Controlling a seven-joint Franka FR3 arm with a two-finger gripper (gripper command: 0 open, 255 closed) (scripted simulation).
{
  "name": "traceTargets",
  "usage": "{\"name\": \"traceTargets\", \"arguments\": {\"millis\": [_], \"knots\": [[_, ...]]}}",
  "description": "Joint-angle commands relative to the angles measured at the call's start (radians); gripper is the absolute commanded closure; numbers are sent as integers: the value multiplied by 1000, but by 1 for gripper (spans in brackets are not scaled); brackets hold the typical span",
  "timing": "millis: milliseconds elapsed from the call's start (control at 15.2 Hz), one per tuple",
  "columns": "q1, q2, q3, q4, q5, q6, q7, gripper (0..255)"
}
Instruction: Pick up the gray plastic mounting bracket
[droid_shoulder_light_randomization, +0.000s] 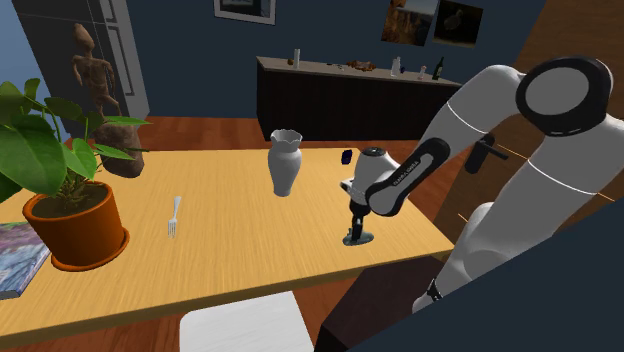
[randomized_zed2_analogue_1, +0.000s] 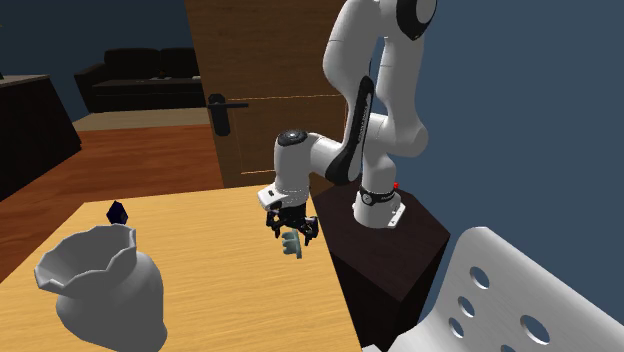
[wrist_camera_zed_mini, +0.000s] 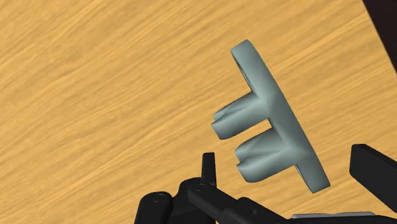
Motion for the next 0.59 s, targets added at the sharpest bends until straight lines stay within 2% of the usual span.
{"name": "traceTargets", "arguments": {"millis": [0, 66, 198, 264, 528], "knots": [[0, 47, -2, 0, -1, 48, 1, 0], [1, 80, -3, 1, 0, 80, 3, 0], [0, 80, -3, 1, 0, 80, 3, 0], [-1, 81, -4, 1, 0, 81, 1, 255], [0, 81, -4, 1, 0, 80, 2, 255]]}}
